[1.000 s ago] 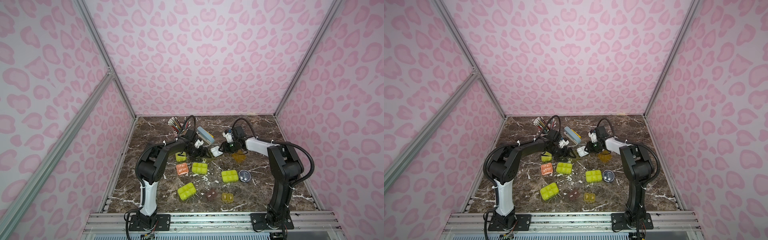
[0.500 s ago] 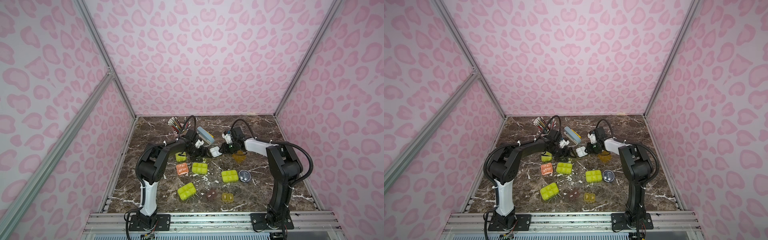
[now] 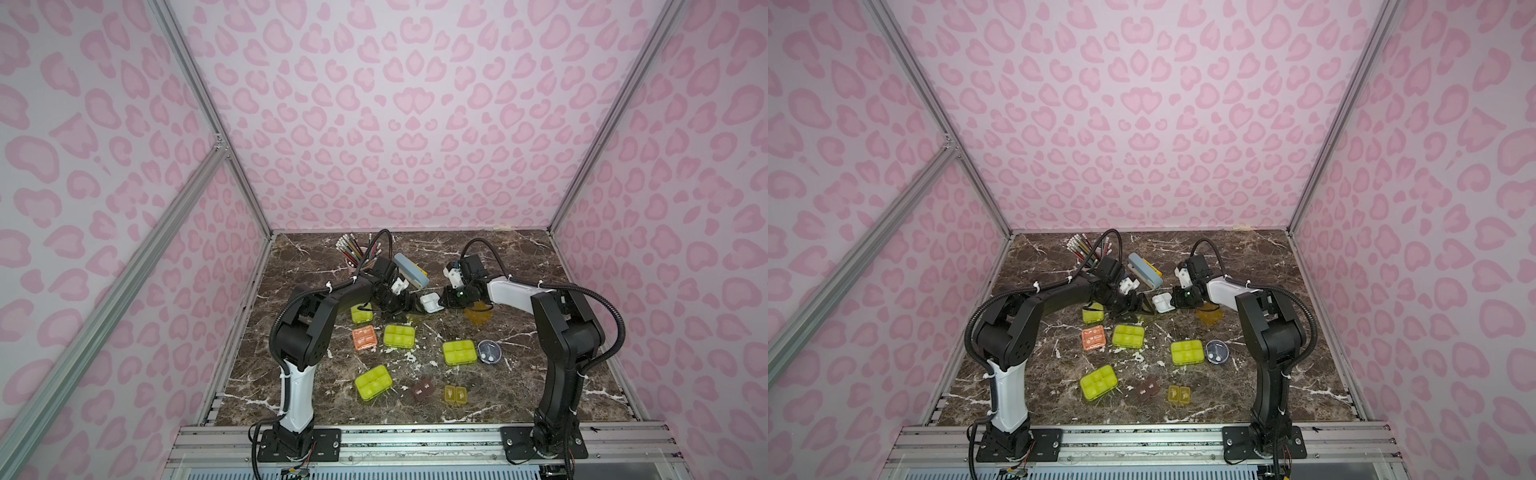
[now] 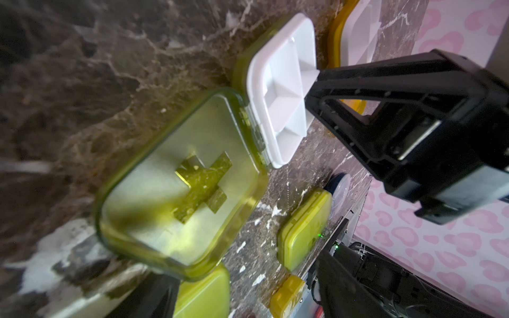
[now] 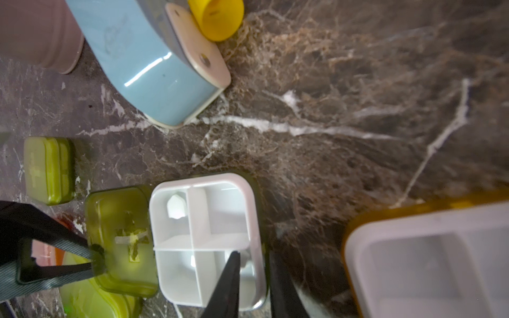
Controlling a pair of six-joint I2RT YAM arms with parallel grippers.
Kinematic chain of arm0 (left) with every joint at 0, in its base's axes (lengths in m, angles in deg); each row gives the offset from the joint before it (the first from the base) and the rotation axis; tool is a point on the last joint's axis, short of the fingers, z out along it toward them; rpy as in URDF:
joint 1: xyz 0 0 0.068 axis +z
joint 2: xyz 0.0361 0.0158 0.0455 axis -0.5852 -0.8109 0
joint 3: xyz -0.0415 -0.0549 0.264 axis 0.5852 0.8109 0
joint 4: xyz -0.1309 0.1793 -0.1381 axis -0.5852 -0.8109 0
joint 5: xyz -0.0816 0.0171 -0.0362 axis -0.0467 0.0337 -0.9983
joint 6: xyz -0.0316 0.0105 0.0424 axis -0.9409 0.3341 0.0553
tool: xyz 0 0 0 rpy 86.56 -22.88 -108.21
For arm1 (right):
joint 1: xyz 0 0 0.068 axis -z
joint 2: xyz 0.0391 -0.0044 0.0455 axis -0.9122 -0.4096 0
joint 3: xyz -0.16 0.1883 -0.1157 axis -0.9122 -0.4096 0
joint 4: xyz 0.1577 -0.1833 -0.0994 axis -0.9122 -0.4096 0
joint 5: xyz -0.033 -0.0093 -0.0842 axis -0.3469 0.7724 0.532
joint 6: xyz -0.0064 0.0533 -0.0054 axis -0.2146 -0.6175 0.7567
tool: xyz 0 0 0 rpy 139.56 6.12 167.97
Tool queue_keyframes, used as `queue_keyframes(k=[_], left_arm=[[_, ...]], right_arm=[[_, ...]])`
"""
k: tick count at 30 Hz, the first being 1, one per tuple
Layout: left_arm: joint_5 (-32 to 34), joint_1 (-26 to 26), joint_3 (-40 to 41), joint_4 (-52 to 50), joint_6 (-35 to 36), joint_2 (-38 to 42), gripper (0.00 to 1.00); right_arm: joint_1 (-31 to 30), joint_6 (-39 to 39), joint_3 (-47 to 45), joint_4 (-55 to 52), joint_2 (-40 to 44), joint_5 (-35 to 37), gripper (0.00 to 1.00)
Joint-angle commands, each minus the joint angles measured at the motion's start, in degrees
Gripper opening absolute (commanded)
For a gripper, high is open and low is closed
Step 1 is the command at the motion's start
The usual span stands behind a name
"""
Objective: Close pillboxes
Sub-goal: Close the lid on the pillbox.
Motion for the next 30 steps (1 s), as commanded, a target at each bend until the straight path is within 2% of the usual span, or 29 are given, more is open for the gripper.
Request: queue_keyframes(k=[1, 18, 30], left_arm=[[-1.15, -0.23, -0.79, 1.39, 0.11, 0.92, 0.78], [-0.64, -0.67, -2.09, -0.08, 0.06, 3.04, 0.78], [-1.01, -1.55, -5.19, -0.39, -0.55, 2.75, 0.78]], right_arm=[[-0.55, 0.62, -0.17, -0.82, -0.08, -0.65, 0.21], [-4.15, 0.91, 1.52, -3.60, 0.84, 3.80, 0.20], [-5.77, -1.02, 0.16, -1.42, 1.13, 1.52, 0.23]])
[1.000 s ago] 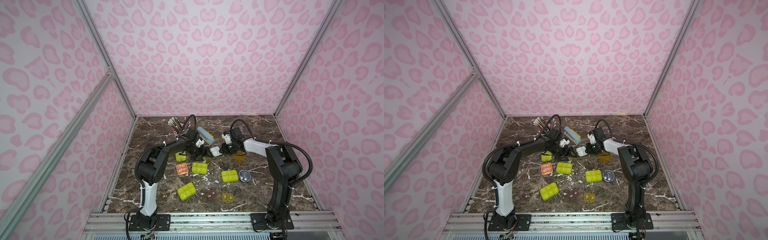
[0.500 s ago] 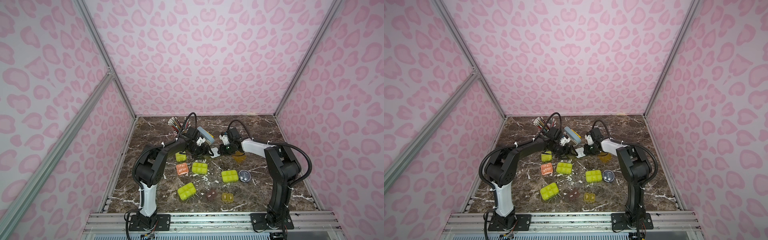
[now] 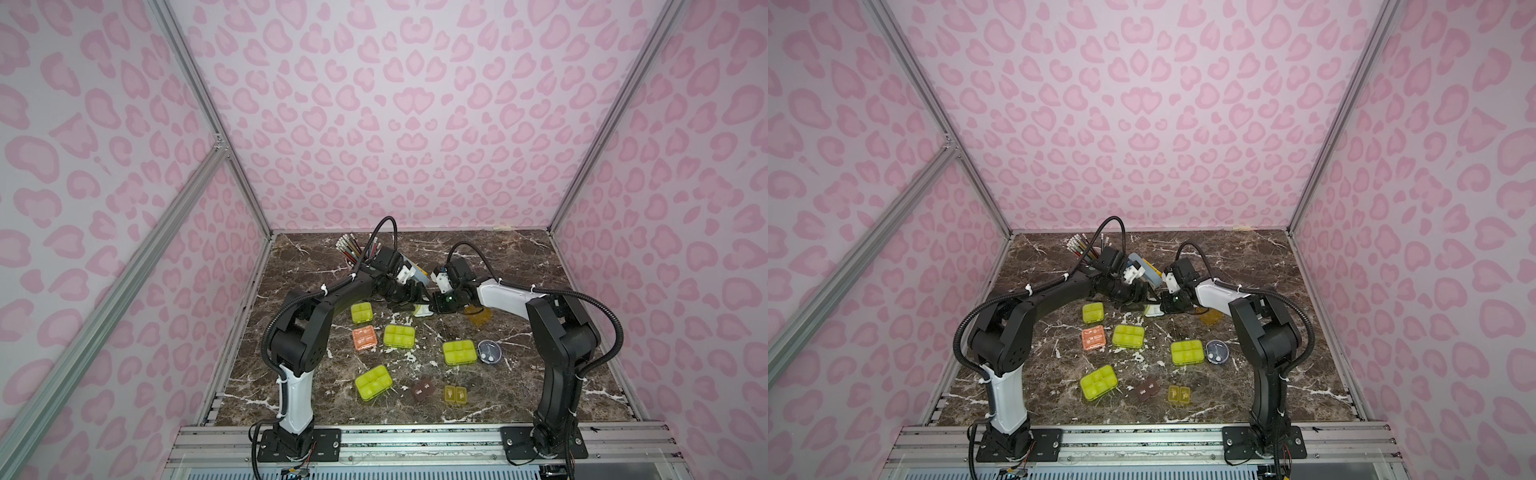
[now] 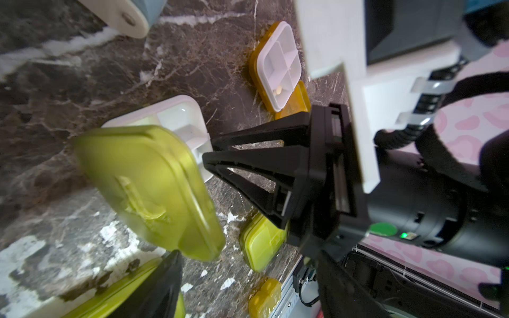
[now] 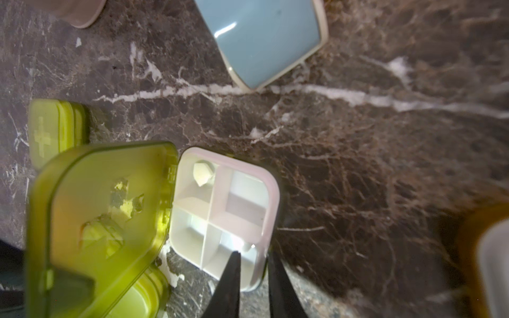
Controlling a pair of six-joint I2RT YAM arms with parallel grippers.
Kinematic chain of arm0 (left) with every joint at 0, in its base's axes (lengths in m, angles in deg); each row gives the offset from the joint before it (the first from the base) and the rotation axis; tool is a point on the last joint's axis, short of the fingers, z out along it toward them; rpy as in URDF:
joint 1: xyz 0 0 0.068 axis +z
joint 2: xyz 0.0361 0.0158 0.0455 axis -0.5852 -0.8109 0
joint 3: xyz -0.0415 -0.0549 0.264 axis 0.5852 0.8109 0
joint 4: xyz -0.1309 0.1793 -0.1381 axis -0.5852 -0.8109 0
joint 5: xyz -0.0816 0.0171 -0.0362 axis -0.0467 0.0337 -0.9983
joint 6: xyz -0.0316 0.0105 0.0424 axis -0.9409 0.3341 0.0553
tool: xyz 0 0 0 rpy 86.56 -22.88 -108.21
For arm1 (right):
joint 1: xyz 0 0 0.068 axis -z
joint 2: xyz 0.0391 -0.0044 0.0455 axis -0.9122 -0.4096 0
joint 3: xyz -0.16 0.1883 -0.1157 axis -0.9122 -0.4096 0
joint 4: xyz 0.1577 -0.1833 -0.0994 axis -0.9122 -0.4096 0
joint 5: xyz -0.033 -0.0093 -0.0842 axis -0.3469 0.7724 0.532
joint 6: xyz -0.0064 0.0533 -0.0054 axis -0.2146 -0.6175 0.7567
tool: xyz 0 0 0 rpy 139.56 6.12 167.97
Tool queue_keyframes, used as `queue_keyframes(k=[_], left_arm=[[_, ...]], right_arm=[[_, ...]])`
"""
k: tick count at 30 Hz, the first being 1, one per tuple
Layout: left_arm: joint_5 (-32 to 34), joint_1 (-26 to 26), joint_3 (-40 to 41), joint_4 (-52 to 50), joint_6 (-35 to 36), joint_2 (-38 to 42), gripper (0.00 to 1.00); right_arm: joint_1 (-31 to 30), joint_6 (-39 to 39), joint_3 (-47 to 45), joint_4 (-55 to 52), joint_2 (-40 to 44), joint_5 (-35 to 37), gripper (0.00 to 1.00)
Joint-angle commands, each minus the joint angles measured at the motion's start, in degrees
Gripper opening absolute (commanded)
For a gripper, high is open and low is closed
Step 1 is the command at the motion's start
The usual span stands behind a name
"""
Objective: Close pillboxes
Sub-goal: Close the lid on the pillbox.
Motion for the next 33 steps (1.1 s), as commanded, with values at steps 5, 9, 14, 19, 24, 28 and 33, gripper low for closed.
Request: queue_keyframes(k=[5, 9, 14, 19, 24, 28, 33], left_arm=[[-0.94, -0.10, -0.59, 0.35, -0.12, -0.53, 0.78], [-1.30, -0.17, -0.53, 1.06, -0.14, -1.07, 0.78], [-1.18, -0.17, -0.22, 1.27, -0.05, -1.42, 0.78], [-1.13, -0.17, -0.38, 1.08, 0.06, -1.42, 0.78], [-1.13, -0.17, -0.52, 0.54, 0.42, -1.08, 0.78], [-0.95, 0.16, -1.38, -3.86, 3.23, -0.46, 0.78], [-2.15, 2.11, -5.54, -8.18, 6.13, 1.08, 0.78]], right_arm=[[-0.06, -1.37, -1.01, 1.89, 0.54, -1.91, 0.24], [0.12, -2.40, -2.08, 3.54, 0.63, -3.92, 0.26], [0.77, -2.91, -3.25, 3.52, 1.71, -3.49, 0.31], [2.51, -3.78, -6.16, 4.05, 5.31, -3.39, 0.36], [4.29, -4.18, -9.87, 4.57, 10.04, -3.71, 0.43], [5.98, -5.03, -13.09, 5.83, 13.55, -5.74, 0.54], [7.81, -6.68, -16.19, 8.20, 16.94, -10.25, 0.64]])
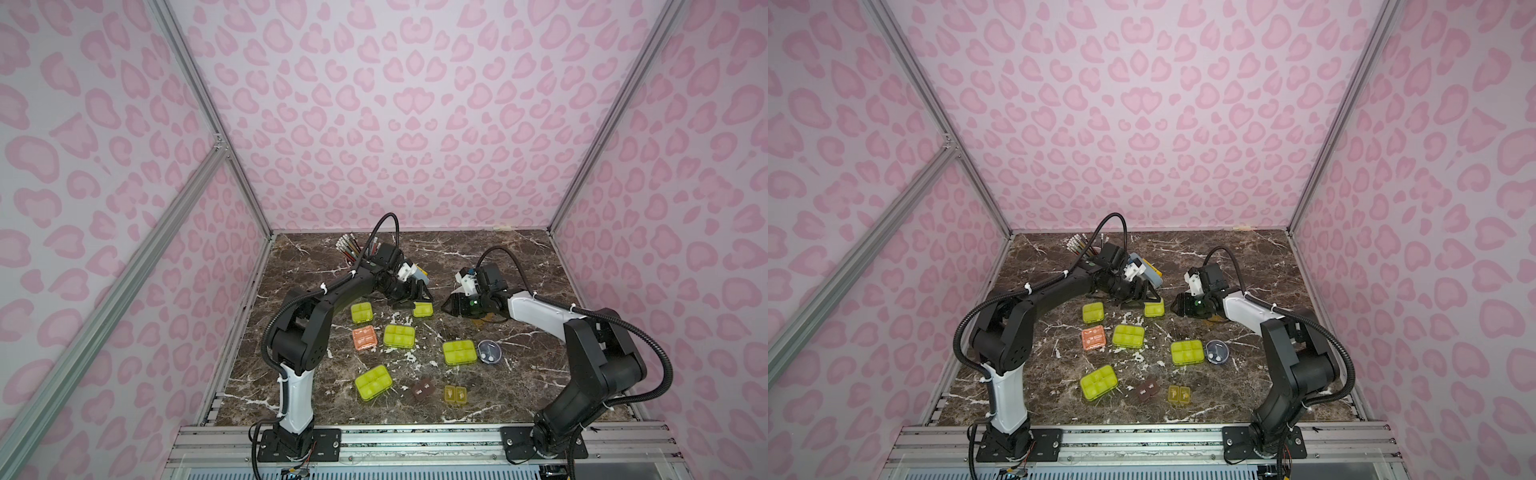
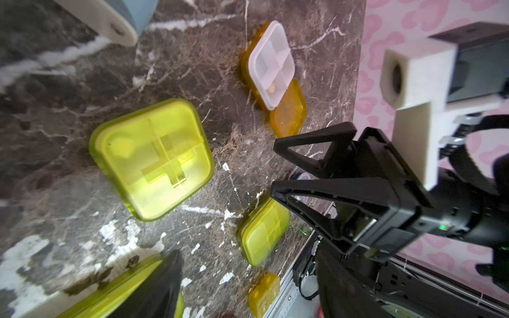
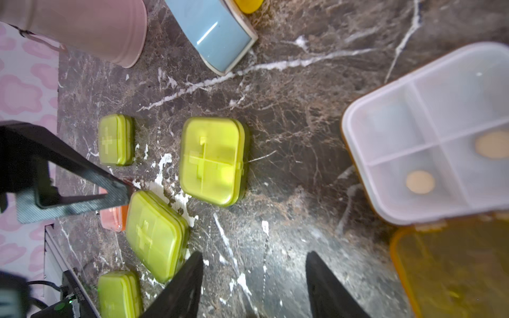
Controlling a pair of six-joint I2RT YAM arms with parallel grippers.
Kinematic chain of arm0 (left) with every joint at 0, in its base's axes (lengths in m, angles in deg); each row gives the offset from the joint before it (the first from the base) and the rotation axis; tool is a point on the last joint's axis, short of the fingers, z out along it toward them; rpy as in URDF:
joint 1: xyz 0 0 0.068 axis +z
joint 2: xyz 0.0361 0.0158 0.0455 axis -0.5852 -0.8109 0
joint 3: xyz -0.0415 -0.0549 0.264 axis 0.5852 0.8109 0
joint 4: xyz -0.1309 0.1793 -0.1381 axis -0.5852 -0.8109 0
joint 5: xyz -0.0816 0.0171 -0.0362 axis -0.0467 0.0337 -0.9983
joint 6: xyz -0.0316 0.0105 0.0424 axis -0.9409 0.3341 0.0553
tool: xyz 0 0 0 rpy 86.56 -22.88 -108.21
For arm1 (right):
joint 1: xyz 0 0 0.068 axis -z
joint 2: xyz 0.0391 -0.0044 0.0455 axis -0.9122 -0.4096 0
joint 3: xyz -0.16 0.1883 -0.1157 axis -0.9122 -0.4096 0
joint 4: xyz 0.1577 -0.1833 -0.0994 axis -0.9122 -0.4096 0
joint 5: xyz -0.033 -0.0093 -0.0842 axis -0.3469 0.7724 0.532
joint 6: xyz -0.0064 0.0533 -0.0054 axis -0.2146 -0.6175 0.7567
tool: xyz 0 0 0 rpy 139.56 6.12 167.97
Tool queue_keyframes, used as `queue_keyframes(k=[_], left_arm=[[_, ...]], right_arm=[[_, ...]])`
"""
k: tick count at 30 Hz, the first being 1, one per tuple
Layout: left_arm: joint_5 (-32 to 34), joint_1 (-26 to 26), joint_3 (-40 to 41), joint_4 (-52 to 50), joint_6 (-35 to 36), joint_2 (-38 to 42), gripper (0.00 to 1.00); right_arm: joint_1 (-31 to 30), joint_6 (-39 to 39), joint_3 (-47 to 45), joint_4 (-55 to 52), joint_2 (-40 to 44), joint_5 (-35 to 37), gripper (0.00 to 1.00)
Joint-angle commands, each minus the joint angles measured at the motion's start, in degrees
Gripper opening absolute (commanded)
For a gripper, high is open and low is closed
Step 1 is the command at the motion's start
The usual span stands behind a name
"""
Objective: Close pillboxes
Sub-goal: Close the lid on the pillbox.
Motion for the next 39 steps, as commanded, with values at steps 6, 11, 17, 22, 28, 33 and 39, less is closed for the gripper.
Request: queue_keyframes(k=[6, 11, 17, 22, 28, 33, 39], left_arm=[[-3.25, 4.46, -5.19, -6.29, 6.09, 0.61, 0.79], [-5.98, 6.15, -2.97, -1.92, 5.96, -1.04, 0.79], [-9.00, 6.39, -1.44, 0.04, 8.41, -3.34, 0.78], [-8.95, 6.43, 0.01, 1.10, 9.04, -4.94, 0.78], [-8.64, 6.45, 0.07, 2.13, 7.32, -6.72, 0.77], [-7.80, 6.38, 0.48, 1.56, 7.63, -7.16, 0.77], [-7.46, 6.31, 0.45, 1.44, 7.24, -9.33, 0.76]], right_arm=[[1.24, -3.62, -3.64, 6.40, 2.40, -9.82, 0.70], [1.25, -6.51, -4.63, 10.29, 0.99, -13.26, 0.72], [1.12, -6.57, -2.21, 10.09, -3.67, -13.62, 0.72], [0.21, -7.51, -0.40, 11.33, -7.81, -13.11, 0.71], [-1.37, -8.25, 1.48, 12.24, -11.41, -12.13, 0.68], [-1.47, -7.89, 1.98, 12.43, -13.00, -12.04, 0.67], [-1.09, -6.90, 3.31, 12.19, -14.81, -12.11, 0.66]])
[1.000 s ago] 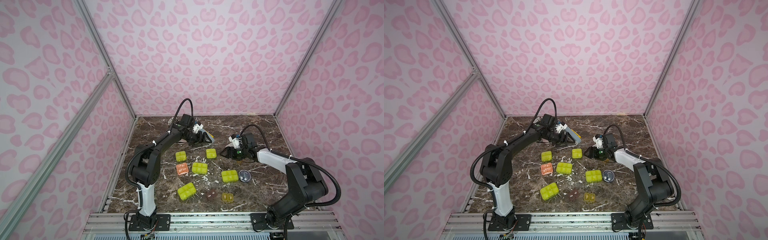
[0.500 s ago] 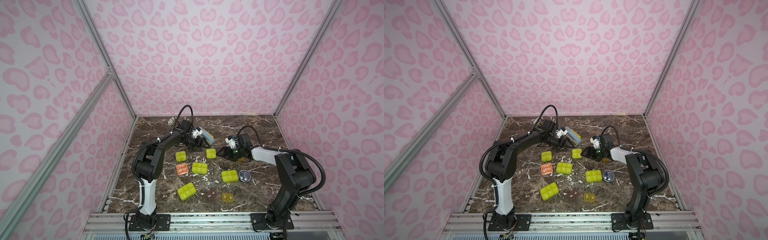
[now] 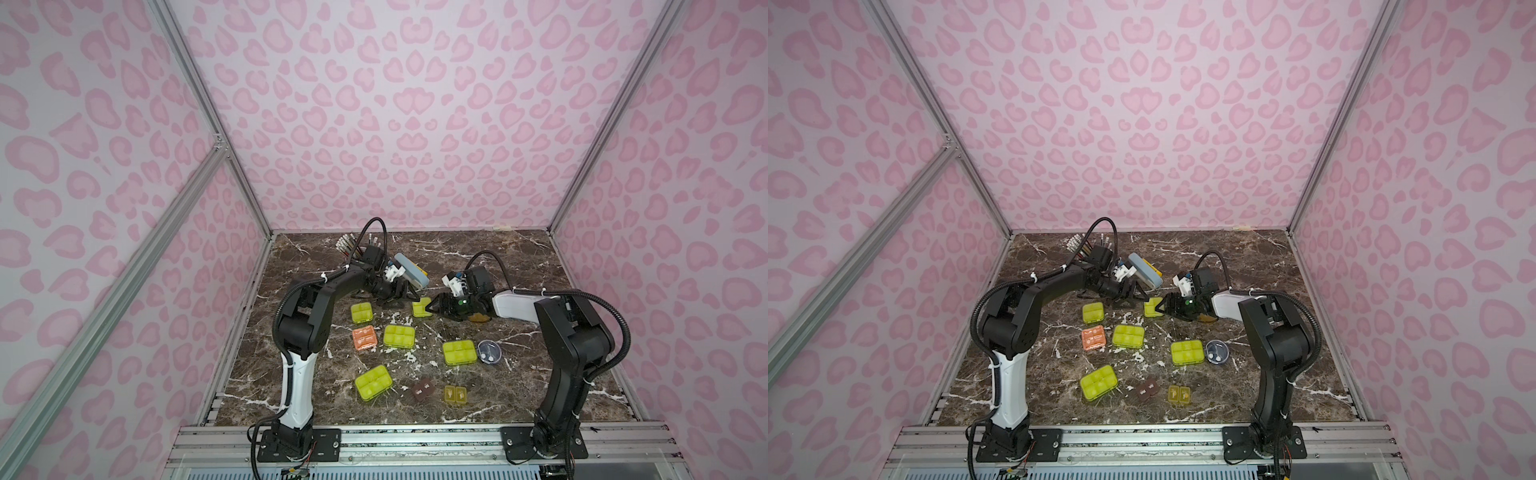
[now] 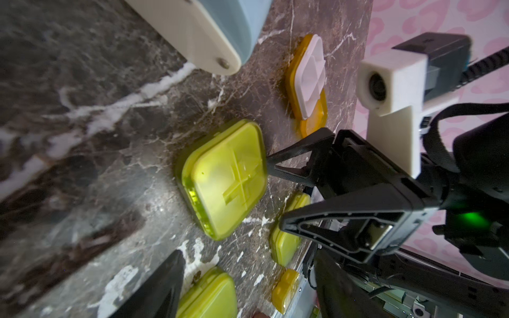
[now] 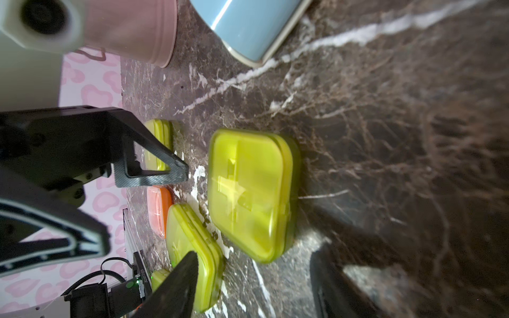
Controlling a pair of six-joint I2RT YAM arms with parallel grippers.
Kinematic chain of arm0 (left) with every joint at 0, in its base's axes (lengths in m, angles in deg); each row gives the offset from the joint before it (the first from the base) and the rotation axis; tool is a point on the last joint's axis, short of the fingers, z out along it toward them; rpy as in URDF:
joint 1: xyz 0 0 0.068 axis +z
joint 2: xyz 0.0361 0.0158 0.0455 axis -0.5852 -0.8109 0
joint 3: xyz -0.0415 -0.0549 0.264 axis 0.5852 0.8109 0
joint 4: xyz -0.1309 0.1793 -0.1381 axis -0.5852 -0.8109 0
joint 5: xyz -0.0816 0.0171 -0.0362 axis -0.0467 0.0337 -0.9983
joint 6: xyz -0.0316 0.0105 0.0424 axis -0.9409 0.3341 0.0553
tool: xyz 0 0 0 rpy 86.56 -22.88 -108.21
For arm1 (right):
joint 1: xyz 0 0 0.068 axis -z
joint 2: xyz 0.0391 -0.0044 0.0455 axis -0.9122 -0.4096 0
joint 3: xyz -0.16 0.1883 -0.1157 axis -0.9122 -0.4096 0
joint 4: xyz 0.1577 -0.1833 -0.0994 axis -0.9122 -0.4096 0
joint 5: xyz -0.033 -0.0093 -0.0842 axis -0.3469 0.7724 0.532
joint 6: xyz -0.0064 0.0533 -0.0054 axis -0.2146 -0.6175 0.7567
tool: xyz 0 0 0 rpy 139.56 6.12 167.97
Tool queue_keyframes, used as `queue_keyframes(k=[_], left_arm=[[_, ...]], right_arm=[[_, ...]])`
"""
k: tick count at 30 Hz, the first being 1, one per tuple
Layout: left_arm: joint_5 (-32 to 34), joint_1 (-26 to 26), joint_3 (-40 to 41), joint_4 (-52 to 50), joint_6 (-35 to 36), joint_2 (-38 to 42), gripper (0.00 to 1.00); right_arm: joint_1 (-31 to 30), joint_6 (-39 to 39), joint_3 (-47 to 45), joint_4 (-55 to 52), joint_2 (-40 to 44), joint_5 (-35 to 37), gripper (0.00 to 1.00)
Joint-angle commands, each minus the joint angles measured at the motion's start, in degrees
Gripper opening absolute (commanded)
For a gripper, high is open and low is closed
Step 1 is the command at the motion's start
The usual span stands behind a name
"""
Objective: Close pillboxes
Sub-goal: Close the lid on the pillbox.
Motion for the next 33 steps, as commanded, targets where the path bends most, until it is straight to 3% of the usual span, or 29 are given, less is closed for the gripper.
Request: queue_keyframes(k=[1, 19, 33], left_arm=[[0.12, 0.00, 0.20, 0.39, 0.14, -0.71, 0.75], [0.23, -0.68, -0.31, -0.04, 0.07, -2.81, 0.66], [-0.15, -1.80, -0.57, 0.08, 0.36, -2.61, 0.59]], right_arm=[[0.31, 1.14, 0.67, -0.45, -1.64, 0.90, 0.66], [0.55, 0.80, 2.14, 0.30, -4.70, 0.56, 0.63], [-0.23, -1.35, 0.69, 3.15, -4.52, -1.08, 0.54]])
